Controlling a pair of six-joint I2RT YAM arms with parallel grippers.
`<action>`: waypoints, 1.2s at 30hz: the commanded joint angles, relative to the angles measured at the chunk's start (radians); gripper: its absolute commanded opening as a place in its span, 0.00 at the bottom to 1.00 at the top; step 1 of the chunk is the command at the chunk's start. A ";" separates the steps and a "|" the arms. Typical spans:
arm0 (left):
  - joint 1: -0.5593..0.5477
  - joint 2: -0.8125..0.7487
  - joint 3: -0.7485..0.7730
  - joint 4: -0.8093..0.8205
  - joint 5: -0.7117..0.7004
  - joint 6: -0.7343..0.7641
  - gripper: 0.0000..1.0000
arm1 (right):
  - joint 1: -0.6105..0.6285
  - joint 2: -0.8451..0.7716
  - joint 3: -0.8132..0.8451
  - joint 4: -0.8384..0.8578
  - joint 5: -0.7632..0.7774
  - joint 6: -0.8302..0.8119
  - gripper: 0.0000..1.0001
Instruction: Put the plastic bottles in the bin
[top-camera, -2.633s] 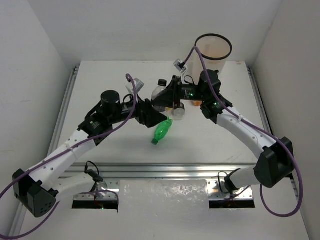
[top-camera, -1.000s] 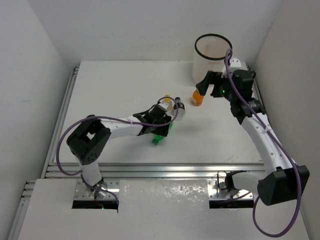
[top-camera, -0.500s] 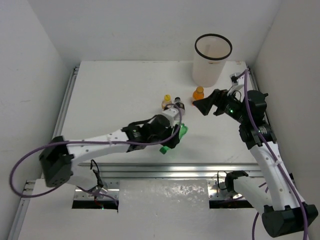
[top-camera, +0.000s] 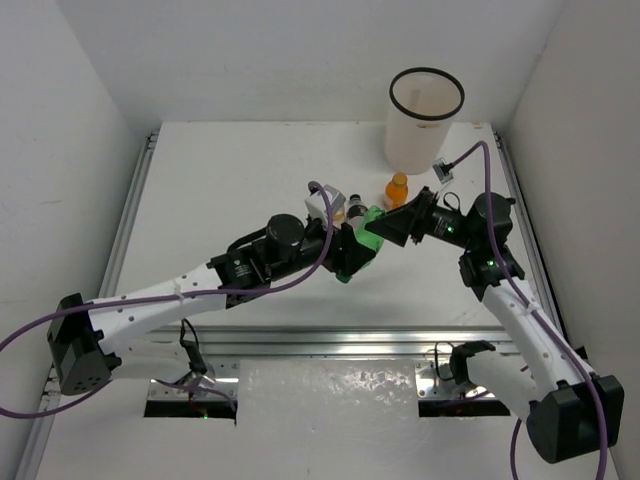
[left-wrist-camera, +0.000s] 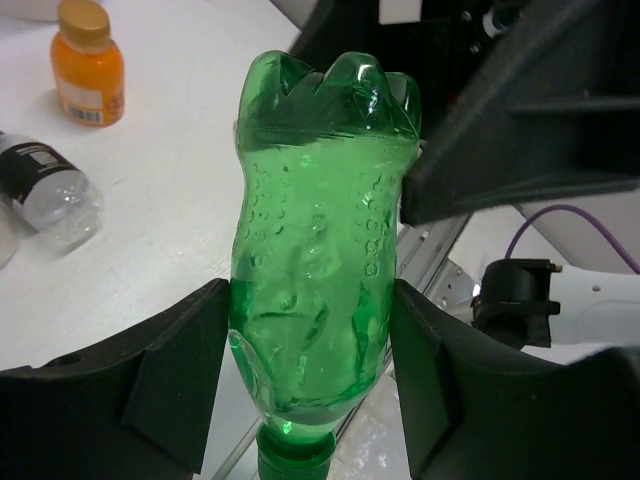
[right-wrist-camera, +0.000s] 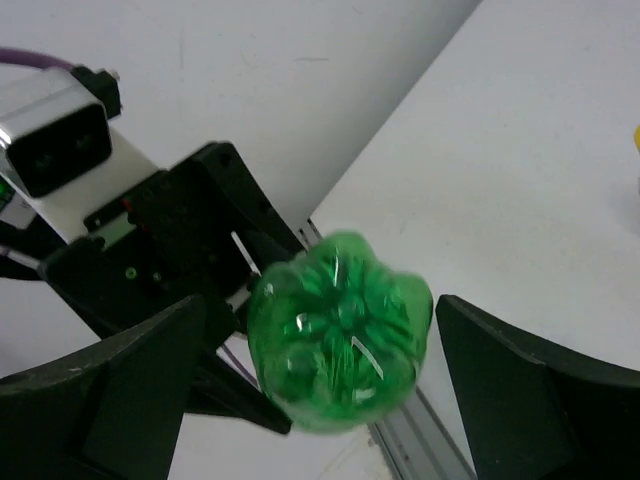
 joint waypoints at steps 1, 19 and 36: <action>0.002 0.000 0.069 0.121 0.066 0.014 0.00 | 0.021 0.041 0.053 0.167 -0.032 0.065 0.95; 0.003 -0.039 0.186 -0.444 -0.609 -0.163 1.00 | 0.005 0.221 0.548 -0.353 0.880 -0.403 0.00; 0.137 0.154 0.266 -0.416 -0.507 -0.084 1.00 | -0.084 1.246 1.652 -0.281 1.243 -0.803 0.67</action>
